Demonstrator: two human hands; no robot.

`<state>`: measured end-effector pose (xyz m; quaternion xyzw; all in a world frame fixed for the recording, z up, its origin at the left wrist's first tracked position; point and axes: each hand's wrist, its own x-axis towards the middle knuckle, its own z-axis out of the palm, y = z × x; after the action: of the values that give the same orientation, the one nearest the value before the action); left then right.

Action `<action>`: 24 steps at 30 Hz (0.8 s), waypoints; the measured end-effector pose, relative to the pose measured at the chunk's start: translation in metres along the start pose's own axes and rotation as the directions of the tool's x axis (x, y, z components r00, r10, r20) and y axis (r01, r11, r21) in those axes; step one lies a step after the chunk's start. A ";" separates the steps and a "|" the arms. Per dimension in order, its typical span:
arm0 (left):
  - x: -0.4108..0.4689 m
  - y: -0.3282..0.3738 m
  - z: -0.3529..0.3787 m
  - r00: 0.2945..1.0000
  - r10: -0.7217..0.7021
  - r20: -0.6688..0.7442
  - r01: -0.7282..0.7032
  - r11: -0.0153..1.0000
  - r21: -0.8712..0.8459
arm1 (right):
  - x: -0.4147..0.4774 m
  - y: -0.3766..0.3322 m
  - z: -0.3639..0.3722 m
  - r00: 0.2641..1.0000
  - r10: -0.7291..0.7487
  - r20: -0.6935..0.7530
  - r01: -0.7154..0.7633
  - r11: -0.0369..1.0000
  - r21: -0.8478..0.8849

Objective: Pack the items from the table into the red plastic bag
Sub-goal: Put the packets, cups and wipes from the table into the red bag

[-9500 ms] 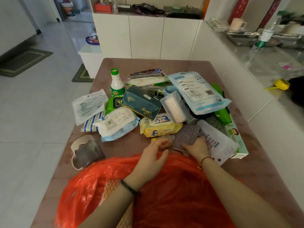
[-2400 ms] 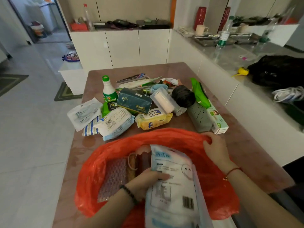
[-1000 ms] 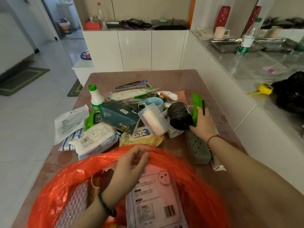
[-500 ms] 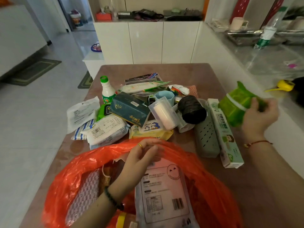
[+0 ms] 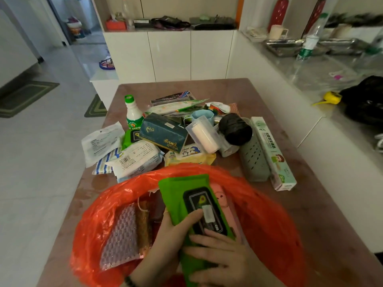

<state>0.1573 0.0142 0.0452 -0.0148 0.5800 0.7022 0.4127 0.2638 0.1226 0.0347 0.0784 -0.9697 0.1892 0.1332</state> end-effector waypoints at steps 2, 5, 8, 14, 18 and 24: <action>0.001 -0.006 -0.018 0.996 -0.080 0.034 0.077 0.992 0.099 | -0.004 0.001 -0.005 0.987 0.144 -0.074 -0.125 0.966 0.225; 0.013 -0.012 -0.033 0.966 -0.240 0.098 0.216 0.954 0.209 | -0.008 0.036 -0.004 0.806 0.529 -0.264 -0.519 0.847 0.113; 0.034 -0.020 -0.029 0.926 -0.355 0.128 0.304 0.903 0.304 | -0.005 0.074 -0.004 0.606 0.796 -0.007 -0.796 0.606 -0.010; 0.086 -0.027 0.032 0.982 -0.166 0.087 0.148 0.971 0.187 | -0.005 0.082 -0.017 0.580 0.801 -0.145 -0.719 0.588 0.371; 0.104 -0.035 0.050 0.992 -0.067 0.110 0.034 0.962 0.272 | -0.009 0.093 -0.020 0.599 0.797 -0.077 -0.710 0.573 0.409; 0.103 -0.031 0.035 0.996 0.007 0.093 -0.050 0.880 0.472 | 0.001 0.117 -0.048 0.671 0.701 0.243 -0.733 0.576 0.362</action>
<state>0.1239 0.1007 -0.0197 0.1259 0.7152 0.5453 0.4188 0.2499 0.2481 0.0377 -0.2861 -0.8548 0.4329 -0.0108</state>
